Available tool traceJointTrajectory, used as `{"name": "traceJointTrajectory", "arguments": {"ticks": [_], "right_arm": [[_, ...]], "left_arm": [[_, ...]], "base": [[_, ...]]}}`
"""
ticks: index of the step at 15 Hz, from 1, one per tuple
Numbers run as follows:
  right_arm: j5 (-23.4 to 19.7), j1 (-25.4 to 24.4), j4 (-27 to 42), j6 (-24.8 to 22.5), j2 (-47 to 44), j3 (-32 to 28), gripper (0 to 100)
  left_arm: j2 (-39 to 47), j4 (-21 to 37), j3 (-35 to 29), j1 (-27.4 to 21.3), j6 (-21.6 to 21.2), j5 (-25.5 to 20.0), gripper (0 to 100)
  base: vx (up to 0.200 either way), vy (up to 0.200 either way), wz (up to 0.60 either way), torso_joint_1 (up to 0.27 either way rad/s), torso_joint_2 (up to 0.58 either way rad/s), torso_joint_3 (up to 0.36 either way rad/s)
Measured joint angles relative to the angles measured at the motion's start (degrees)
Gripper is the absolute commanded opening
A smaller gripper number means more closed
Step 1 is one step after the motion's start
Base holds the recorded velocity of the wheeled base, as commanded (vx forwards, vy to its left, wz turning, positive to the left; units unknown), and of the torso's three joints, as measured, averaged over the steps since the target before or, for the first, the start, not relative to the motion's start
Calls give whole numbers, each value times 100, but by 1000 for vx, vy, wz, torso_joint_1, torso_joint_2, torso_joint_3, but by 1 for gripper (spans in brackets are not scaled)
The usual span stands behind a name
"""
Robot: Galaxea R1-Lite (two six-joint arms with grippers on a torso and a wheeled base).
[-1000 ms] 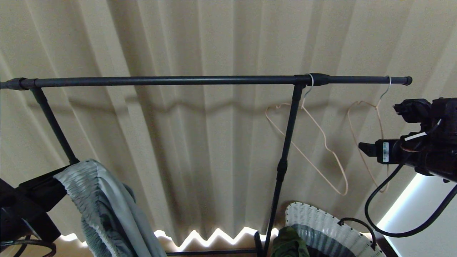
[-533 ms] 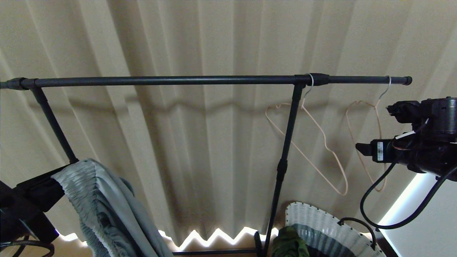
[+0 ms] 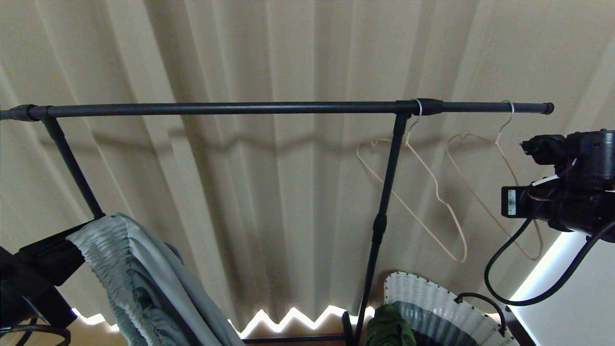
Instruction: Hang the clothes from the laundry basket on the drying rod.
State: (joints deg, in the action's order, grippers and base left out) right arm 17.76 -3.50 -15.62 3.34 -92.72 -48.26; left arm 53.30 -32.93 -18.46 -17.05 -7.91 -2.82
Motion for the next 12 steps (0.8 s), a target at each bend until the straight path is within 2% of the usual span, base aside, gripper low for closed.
{"name": "traceJointTrajectory", "arguments": {"ticks": [7,12], "right_arm": [[-46,44,-78,33,152,61,0],[-145,37,-107,33,664,278,0]], "left_arm": [[-7,6,0,0,0,0,0],[-35,2,18,0,-7,2,0]], "base": [[0,0,0,0,0,0],[0,0,0,0,0,0]]}}
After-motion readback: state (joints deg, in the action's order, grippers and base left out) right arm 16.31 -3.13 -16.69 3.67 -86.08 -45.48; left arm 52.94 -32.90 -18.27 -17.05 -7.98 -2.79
